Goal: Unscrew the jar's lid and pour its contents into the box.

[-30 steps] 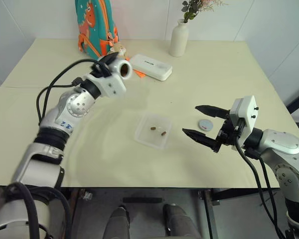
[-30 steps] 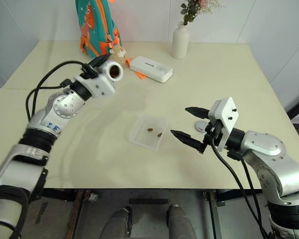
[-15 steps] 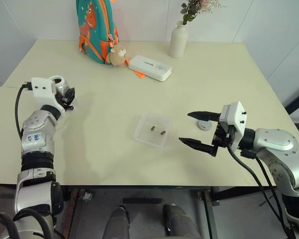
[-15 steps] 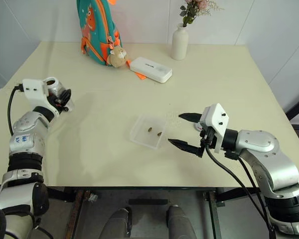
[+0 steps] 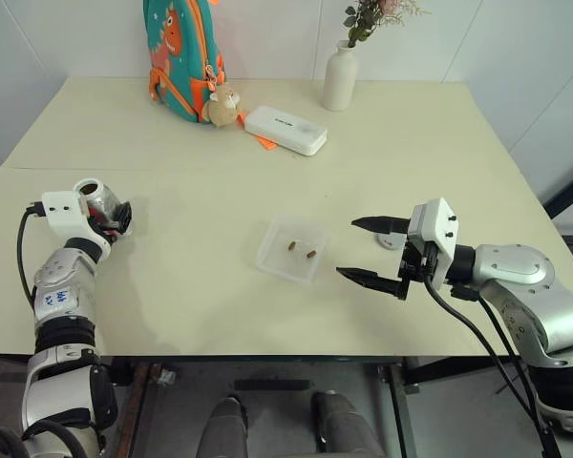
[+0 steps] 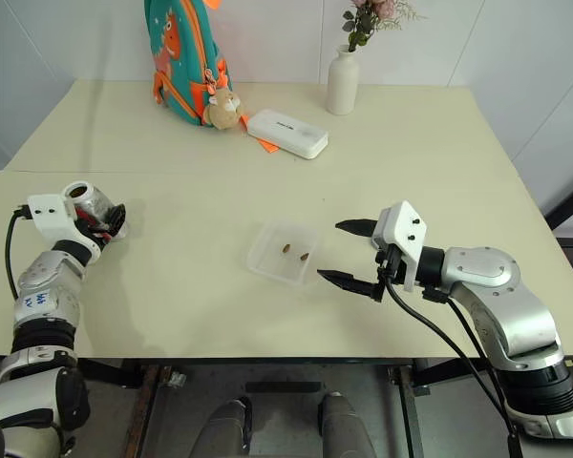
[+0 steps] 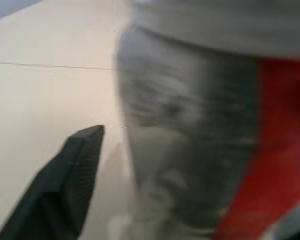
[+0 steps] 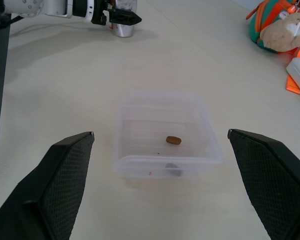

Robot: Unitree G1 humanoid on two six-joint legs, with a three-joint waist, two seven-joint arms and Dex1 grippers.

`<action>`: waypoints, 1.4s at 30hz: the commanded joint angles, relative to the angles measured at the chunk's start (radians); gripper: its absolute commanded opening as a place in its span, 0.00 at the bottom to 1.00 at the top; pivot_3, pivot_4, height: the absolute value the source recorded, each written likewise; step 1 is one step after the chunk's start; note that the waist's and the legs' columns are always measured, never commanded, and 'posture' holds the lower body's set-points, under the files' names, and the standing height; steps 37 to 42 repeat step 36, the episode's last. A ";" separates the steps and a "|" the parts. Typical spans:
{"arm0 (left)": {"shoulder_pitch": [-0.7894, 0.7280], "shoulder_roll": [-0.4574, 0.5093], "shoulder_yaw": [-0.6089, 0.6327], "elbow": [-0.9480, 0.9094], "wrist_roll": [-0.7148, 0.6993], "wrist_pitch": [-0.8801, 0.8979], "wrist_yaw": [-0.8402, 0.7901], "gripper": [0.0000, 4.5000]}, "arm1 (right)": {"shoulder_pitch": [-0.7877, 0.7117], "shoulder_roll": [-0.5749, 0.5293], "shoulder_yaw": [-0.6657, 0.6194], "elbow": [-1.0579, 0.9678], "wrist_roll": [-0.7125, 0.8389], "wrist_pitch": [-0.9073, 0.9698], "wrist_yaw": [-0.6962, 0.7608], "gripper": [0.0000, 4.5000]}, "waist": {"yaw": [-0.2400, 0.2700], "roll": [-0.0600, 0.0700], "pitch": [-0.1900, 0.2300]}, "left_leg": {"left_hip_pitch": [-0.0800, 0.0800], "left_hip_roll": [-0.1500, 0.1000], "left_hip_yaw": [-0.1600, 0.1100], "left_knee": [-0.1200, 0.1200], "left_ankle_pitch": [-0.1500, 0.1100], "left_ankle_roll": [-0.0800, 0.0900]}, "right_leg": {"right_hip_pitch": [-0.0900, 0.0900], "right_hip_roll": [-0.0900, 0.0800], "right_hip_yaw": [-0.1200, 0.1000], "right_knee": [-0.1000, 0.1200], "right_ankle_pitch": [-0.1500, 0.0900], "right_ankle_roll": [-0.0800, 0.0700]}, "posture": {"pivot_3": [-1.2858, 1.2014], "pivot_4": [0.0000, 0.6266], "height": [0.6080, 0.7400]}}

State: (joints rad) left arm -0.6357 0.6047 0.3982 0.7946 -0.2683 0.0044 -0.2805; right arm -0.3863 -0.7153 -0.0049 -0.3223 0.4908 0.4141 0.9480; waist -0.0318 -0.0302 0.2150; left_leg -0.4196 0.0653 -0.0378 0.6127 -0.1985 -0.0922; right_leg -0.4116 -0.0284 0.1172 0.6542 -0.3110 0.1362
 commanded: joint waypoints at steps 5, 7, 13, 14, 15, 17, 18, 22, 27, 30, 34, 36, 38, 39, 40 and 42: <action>0.127 0.037 0.035 -0.240 -0.031 0.086 -0.031 1.00 | -0.021 0.006 -0.025 0.030 -0.003 -0.044 0.019 1.00 | -0.001 0.000 0.000 | 0.000 0.000 0.000 -0.001 0.000 0.000 | 0.000 0.000 0.000 -0.001 0.000 0.000 | 0.52 0.24 1.00; 0.189 0.044 0.047 -0.337 -0.042 0.139 -0.036 1.00 | -0.015 0.002 -0.033 0.031 -0.003 -0.048 0.021 1.00 | -0.001 0.000 0.000 | 0.000 0.000 0.000 -0.001 0.000 0.000 | 0.000 0.000 0.000 -0.001 0.000 0.000 | 0.52 0.24 1.00; 0.437 0.101 0.085 -0.632 -0.061 0.245 -0.115 1.00 | -0.009 -0.014 -0.056 0.043 0.000 -0.056 0.042 1.00 | -0.005 0.000 0.000 | 0.000 0.001 0.000 -0.002 0.000 0.000 | 0.000 0.000 0.000 -0.001 -0.001 -0.002 | 0.52 0.24 1.00; 0.470 0.112 0.092 -0.663 -0.061 0.253 -0.130 1.00 | -0.010 -0.016 -0.057 0.048 -0.001 -0.058 0.047 1.00 | -0.006 0.000 0.000 | 0.000 0.001 0.000 -0.002 0.000 0.000 | 0.000 0.000 0.000 -0.001 -0.001 -0.003 | 0.52 0.24 1.00; 0.519 0.132 0.097 -0.700 -0.051 0.234 -0.165 1.00 | -0.010 -0.020 -0.059 0.055 -0.002 -0.063 0.055 1.00 | -0.006 0.000 0.000 | 0.000 0.001 0.000 -0.002 0.000 0.000 | 0.000 0.000 0.000 -0.002 -0.002 -0.004 | 0.52 0.24 1.00; 0.603 0.164 0.113 -0.770 -0.050 0.176 -0.248 1.00 | -0.018 -0.030 -0.066 0.081 -0.005 -0.080 0.075 1.00 | -0.011 -0.001 0.000 | 0.000 0.001 0.001 -0.002 0.000 0.000 | 0.000 -0.001 0.000 -0.004 -0.009 -0.017 | 0.52 0.24 1.00; 0.635 0.174 0.121 -0.808 -0.069 0.129 -0.309 1.00 | -0.023 -0.033 -0.072 0.100 -0.006 -0.089 0.085 1.00 | -0.013 -0.001 0.000 | 0.001 0.001 0.002 -0.003 0.000 0.000 | 0.000 -0.001 0.000 -0.005 -0.010 -0.021 | 0.52 0.24 1.00; 0.704 0.233 0.135 -0.936 -0.172 0.034 -0.561 1.00 | -0.036 -0.064 -0.079 0.172 -0.022 -0.138 0.150 1.00 | -0.010 -0.001 0.000 | 0.000 0.002 0.005 -0.003 0.000 0.001 | 0.001 -0.003 0.000 -0.012 -0.006 -0.024 | 0.52 0.24 1.00; 0.666 0.301 0.135 -0.997 -0.292 0.128 -0.679 1.00 | -0.069 -0.103 -0.085 0.217 0.004 -0.111 0.224 1.00 | -0.022 -0.001 0.000 | 0.001 0.002 0.010 -0.005 0.000 0.003 | 0.001 -0.004 0.004 -0.018 -0.003 -0.026 | 0.52 0.24 1.00; 0.635 0.316 0.133 -1.003 -0.292 0.141 -0.697 1.00 | -0.094 -0.119 -0.081 0.242 -0.003 -0.120 0.263 1.00 | -0.028 -0.001 0.000 | 0.000 0.002 0.013 -0.005 -0.001 0.005 | -0.001 -0.003 0.007 -0.018 -0.003 -0.025 | 0.52 0.24 1.00; 0.615 0.307 0.138 -0.997 -0.280 0.154 -0.682 1.00 | -0.119 -0.109 -0.078 0.275 -0.014 -0.132 0.263 1.00 | -0.040 -0.001 0.000 | 0.002 0.002 0.019 -0.008 -0.002 0.007 | -0.002 -0.003 0.013 -0.018 -0.003 -0.021 | 0.52 0.24 1.00; 0.625 0.306 0.154 -1.015 -0.294 0.175 -0.678 1.00 | -0.122 -0.103 -0.074 0.275 -0.016 -0.132 0.258 1.00 | -0.044 -0.001 0.000 | 0.002 0.002 0.019 -0.008 -0.002 0.007 | -0.003 -0.003 0.013 -0.018 -0.003 -0.020 | 0.52 0.24 1.00; 0.625 0.306 0.154 -1.015 -0.294 0.175 -0.678 1.00 | -0.122 -0.103 -0.074 0.275 -0.016 -0.132 0.258 1.00 | -0.044 -0.001 0.000 | 0.002 0.002 0.019 -0.008 -0.002 0.007 | -0.003 -0.003 0.013 -0.018 -0.003 -0.020 | 0.52 0.24 1.00; 0.625 0.306 0.154 -1.015 -0.294 0.175 -0.678 1.00 | -0.122 -0.103 -0.074 0.275 -0.016 -0.132 0.258 1.00 | -0.044 -0.001 0.000 | 0.002 0.002 0.019 -0.008 -0.002 0.007 | -0.003 -0.003 0.013 -0.018 -0.003 -0.020 | 0.52 0.24 1.00; 0.625 0.306 0.154 -1.015 -0.294 0.175 -0.678 1.00 | -0.122 -0.103 -0.074 0.275 -0.016 -0.132 0.258 1.00 | -0.044 -0.001 0.000 | 0.002 0.002 0.019 -0.008 -0.002 0.007 | -0.003 -0.003 0.013 -0.018 -0.003 -0.020 | 0.52 0.24 1.00; 0.625 0.306 0.154 -1.015 -0.294 0.175 -0.678 1.00 | -0.122 -0.103 -0.074 0.275 -0.016 -0.132 0.258 1.00 | -0.044 -0.001 0.000 | 0.002 0.002 0.019 -0.008 -0.002 0.007 | -0.003 -0.003 0.013 -0.018 -0.003 -0.020 | 0.52 0.24 1.00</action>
